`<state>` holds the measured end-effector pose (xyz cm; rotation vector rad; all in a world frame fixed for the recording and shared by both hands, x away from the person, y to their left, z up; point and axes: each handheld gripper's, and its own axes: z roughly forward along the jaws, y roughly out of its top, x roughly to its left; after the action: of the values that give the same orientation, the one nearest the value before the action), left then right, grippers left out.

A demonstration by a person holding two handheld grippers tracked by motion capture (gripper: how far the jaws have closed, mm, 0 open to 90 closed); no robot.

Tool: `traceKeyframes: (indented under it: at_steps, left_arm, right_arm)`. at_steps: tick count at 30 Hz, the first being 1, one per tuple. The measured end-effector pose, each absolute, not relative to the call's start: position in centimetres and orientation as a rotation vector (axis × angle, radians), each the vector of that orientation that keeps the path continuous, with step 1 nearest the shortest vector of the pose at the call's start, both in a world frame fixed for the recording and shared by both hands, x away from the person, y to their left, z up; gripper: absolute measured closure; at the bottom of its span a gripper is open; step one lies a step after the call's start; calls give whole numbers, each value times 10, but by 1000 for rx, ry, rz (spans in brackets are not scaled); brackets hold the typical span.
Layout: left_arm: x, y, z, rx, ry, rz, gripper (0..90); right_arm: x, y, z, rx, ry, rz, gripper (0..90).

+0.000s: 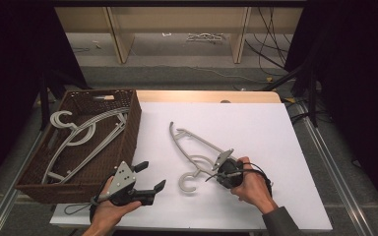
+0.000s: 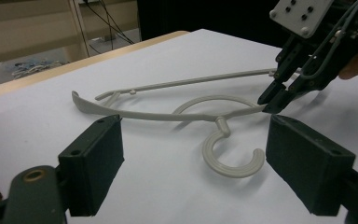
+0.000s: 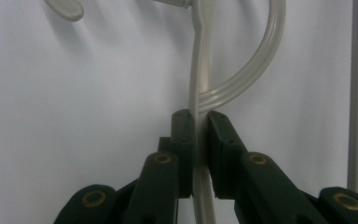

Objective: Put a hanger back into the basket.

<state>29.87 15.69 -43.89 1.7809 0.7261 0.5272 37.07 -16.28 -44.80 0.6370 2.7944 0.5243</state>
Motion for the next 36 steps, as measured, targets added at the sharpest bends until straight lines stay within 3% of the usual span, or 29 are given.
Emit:
traceKeyframes:
  at_steps: [9,21,36]
  left_arm:
    - [317,153,-424,1813,695,594,214]
    - [343,124,-422,2039,621,627,234]
    - [344,111,-433,2251,439,641,290]
  right_arm:
    - [362,-159,-431,562,2767,555,823]
    - [347,-157,-407,450,2804,587,823]
    - [332,-146,-388,310,2848,605,824]
